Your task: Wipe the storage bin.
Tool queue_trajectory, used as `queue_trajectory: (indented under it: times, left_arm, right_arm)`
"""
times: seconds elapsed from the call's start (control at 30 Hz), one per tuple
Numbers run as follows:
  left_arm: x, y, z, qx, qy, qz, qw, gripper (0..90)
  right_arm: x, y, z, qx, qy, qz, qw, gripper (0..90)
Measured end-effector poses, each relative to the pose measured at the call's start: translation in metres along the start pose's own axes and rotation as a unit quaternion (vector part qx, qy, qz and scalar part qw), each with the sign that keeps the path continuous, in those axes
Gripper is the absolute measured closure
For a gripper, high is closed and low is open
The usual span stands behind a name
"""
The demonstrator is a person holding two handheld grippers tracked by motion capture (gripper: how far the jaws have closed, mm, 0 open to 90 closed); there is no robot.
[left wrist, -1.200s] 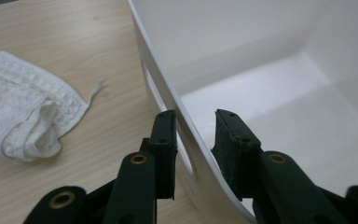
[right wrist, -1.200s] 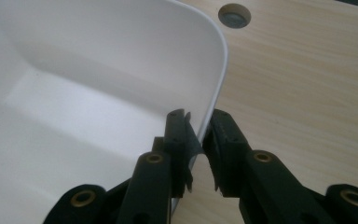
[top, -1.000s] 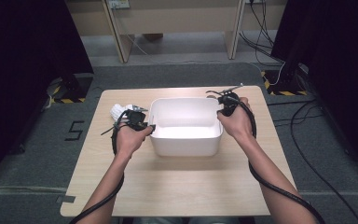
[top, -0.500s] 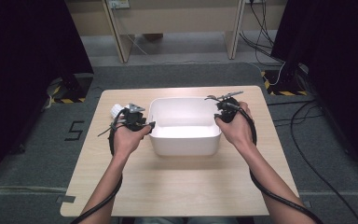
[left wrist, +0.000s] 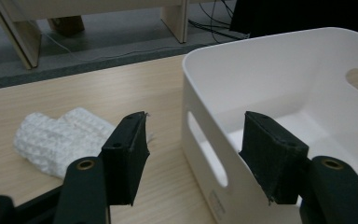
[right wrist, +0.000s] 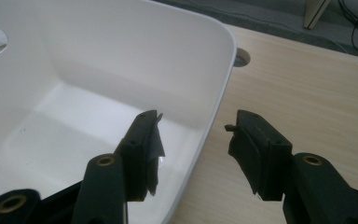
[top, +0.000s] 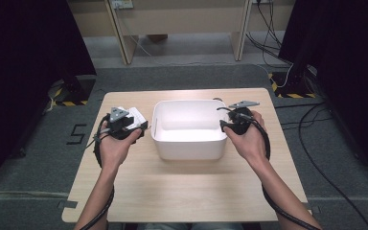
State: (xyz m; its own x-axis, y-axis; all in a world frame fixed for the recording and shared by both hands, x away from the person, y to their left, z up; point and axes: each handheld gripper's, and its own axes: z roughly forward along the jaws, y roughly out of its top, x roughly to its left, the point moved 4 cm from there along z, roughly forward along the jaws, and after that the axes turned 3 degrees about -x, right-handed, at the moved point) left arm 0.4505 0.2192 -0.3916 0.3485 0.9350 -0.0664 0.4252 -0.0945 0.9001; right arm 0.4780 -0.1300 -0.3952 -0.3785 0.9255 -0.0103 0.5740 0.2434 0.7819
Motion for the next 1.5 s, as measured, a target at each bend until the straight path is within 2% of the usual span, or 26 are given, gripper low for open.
queue_trajectory:
  times: [0.03, 0.07, 0.1, 0.13, 0.17, 0.2, 0.23, 0.27, 0.37, 0.5, 0.57, 0.6, 0.63, 0.77, 0.9, 0.97, 1.03, 1.1, 1.2, 1.4, 1.5]
  left_arm:
    - [0.007, -0.005, 0.000, 0.001, 0.008, -0.001, 1.0000, 39.0]
    - [0.007, -0.005, 0.000, 0.001, 0.008, -0.001, 1.0000, 39.0]
    - [0.016, -0.010, 0.002, -0.011, 0.013, -0.005, 0.9998, 39.0]
    - [0.016, -0.010, 0.002, -0.011, 0.013, -0.005, 0.9998, 39.2]
    - [0.024, -0.016, 0.004, -0.012, 0.024, -0.013, 0.9996, 39.2]
    - [0.024, -0.016, 0.004, -0.012, 0.024, -0.013, 0.9996, 39.2]
    - [0.032, -0.022, 0.008, -0.008, 0.040, -0.016, 0.9990, 39.2]
    - [0.032, -0.022, 0.008, -0.008, 0.040, -0.016, 0.9990, 39.1]
    - [0.047, -0.033, 0.021, 0.013, 0.056, -0.022, 0.9981, 38.4]
    - [0.057, -0.036, 0.033, 0.022, 0.065, -0.034, 0.9971, 37.3]
    - [0.065, -0.038, 0.047, 0.037, 0.062, -0.047, 0.9963, 36.6]
    - [0.065, -0.038, 0.047, 0.037, 0.062, -0.047, 0.9963, 36.1]
    - [0.069, -0.038, 0.055, 0.046, 0.062, -0.048, 0.9959, 36.1]
    - [0.088, -0.041, 0.079, 0.060, 0.076, -0.060, 0.9934, 35.3]
    - [0.099, -0.047, 0.098, 0.086, 0.083, -0.071, 0.9903, 34.8]
    - [0.105, -0.053, 0.109, 0.103, 0.092, -0.065, 0.9883, 34.7]
    - [0.109, -0.058, 0.117, 0.115, 0.096, -0.066, 0.9864, 33.6]
    - [0.110, -0.064, 0.122, 0.122, 0.099, -0.081, 0.9843, 32.4]
    - [0.111, -0.071, 0.131, 0.135, 0.098, -0.080, 0.9828, 30.6]
    - [0.112, -0.068, 0.140, 0.127, 0.110, -0.068, 0.9834, 29.0]
    - [0.110, -0.069, 0.146, 0.133, 0.111, -0.068, 0.9826, 27.2]
  right_arm:
    - [0.001, -0.003, 0.002, 0.007, 0.005, 0.002, 1.0000, 50.2]
    - [0.001, -0.003, 0.002, 0.007, 0.005, 0.002, 1.0000, 50.2]
    - [0.001, -0.004, 0.003, 0.001, 0.007, -0.002, 1.0000, 50.3]
    - [0.001, -0.004, 0.003, 0.001, 0.007, -0.002, 1.0000, 50.3]
    - [0.002, -0.004, 0.004, -0.006, 0.004, 0.002, 1.0000, 50.2]
    - [0.002, -0.004, 0.004, -0.006, 0.004, 0.002, 1.0000, 50.2]
    - [0.001, -0.005, 0.004, -0.007, 0.008, 0.007, 0.9999, 50.2]
    - [0.001, -0.005, 0.004, -0.007, 0.008, 0.007, 0.9999, 50.2]
    - [-0.004, -0.008, 0.003, -0.007, 0.005, 0.011, 0.9999, 50.2]
    - [-0.005, -0.009, 0.003, -0.008, 0.007, 0.024, 0.9996, 50.1]
    - [-0.004, -0.009, 0.004, -0.007, 0.007, 0.023, 0.9997, 50.1]
    - [-0.004, -0.009, 0.004, -0.007, 0.007, 0.023, 0.9997, 50.1]
    - [-0.003, -0.009, 0.005, -0.005, 0.007, 0.024, 0.9997, 50.0]
    - [-0.001, -0.008, 0.005, -0.006, 0.006, 0.020, 0.9998, 49.9]
    - [0.000, -0.010, 0.006, -0.006, 0.010, 0.021, 0.9997, 49.9]
    - [0.000, -0.010, 0.007, -0.004, 0.011, 0.021, 0.9997, 49.9]
    - [-0.001, -0.011, 0.007, -0.002, 0.010, 0.022, 0.9997, 49.9]
    - [-0.001, -0.011, 0.007, -0.001, 0.009, 0.022, 0.9997, 49.7]
    - [-0.001, -0.011, 0.007, 0.001, 0.012, 0.020, 0.9997, 49.5]
    - [0.002, -0.013, 0.010, 0.007, 0.016, 0.021, 0.9996, 49.6]
    - [0.002, -0.013, 0.010, 0.006, 0.019, 0.020, 0.9996, 49.7]
